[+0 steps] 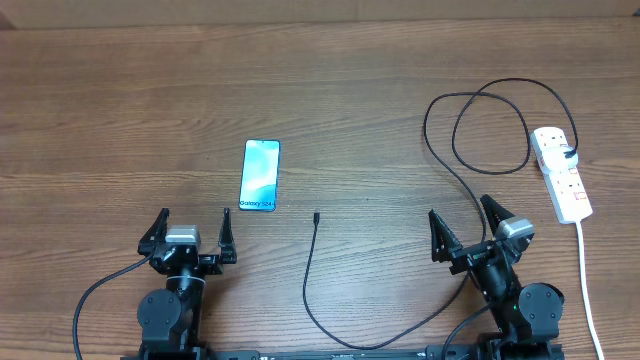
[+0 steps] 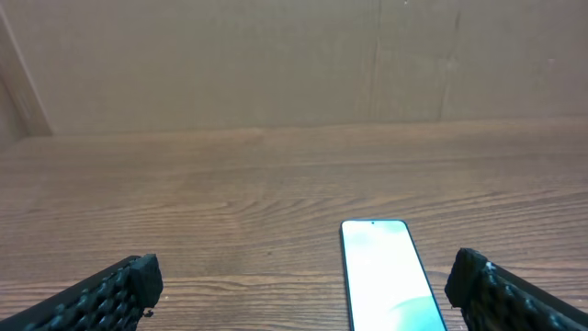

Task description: Plug charger to phone and switch on socket

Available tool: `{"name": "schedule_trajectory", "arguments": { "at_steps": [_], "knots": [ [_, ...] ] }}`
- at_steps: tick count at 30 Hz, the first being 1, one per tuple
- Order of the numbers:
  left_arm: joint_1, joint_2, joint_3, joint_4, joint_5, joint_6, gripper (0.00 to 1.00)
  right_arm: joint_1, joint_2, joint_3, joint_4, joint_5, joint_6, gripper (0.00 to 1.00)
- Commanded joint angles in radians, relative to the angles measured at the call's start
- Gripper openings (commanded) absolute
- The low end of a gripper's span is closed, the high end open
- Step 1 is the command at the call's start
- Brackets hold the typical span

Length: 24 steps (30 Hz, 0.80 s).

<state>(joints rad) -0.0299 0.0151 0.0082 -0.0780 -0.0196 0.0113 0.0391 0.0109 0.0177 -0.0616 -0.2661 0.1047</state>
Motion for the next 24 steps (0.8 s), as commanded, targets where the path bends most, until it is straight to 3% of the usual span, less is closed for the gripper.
{"name": "schedule_trajectory", "arguments": {
  "at_steps": [1,24],
  "knots": [
    [0.009,-0.009,-0.003,0.002,-0.006,0.019,1.0,-0.006,-0.007,-0.01,0.003,-0.005,0.003,1.0],
    [0.009,-0.009,-0.003,0.002,-0.006,0.019,1.0,-0.006,-0.007,-0.01,0.003,-0.005,0.003,1.0]
  ]
}}
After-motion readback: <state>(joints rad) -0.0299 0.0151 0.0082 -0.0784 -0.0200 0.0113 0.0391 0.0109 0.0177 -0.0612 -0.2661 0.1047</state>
